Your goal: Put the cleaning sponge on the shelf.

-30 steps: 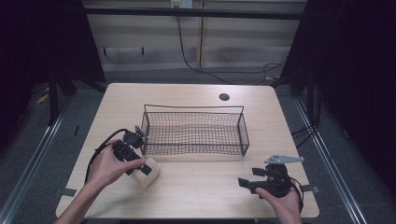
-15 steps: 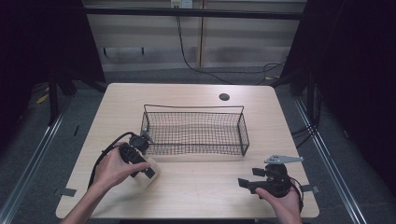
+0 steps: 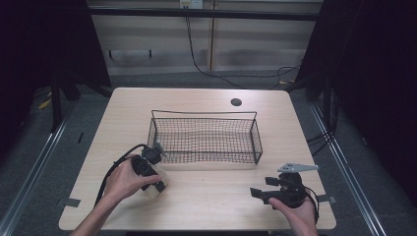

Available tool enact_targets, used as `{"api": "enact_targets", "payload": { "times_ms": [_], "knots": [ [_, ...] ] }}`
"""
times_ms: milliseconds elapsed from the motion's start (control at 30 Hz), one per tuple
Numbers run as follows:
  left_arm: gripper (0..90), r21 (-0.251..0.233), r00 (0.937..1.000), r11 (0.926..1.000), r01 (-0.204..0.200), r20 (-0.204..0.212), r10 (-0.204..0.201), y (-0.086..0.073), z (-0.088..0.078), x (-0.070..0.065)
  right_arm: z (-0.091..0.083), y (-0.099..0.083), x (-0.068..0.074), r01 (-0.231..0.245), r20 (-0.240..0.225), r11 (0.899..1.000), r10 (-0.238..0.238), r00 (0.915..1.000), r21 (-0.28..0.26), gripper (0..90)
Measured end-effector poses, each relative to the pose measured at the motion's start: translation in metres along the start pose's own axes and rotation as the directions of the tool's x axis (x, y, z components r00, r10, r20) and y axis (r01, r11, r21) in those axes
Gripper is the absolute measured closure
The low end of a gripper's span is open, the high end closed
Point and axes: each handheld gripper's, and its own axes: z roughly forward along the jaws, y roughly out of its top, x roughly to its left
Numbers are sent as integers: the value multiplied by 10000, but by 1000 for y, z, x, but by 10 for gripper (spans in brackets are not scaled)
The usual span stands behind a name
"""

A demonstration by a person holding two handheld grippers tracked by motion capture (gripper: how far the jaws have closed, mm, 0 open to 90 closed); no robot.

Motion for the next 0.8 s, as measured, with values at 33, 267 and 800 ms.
{"api": "enact_targets", "payload": {
  "times_ms": [33, 267, 800],
  "knots": [
    [245, 14, 10000, 10000, 3, -33, -3, 0, 0, 0, 0, 0, 0, 0, 0, 10000, 0, 10000, 0, 195],
    [266, 78, 9998, 10000, 60, -175, -58, 0, -1, -3, 0, 0, 0, -41, 12, 10000, 41, 10000, 2, 195],
    [269, -308, 9996, 9991, -284, -58, 282, -7, -23, -6, 1, 0, 0, -67, 31, 10000, 67, 10000, 60, 196]
  ]
}}
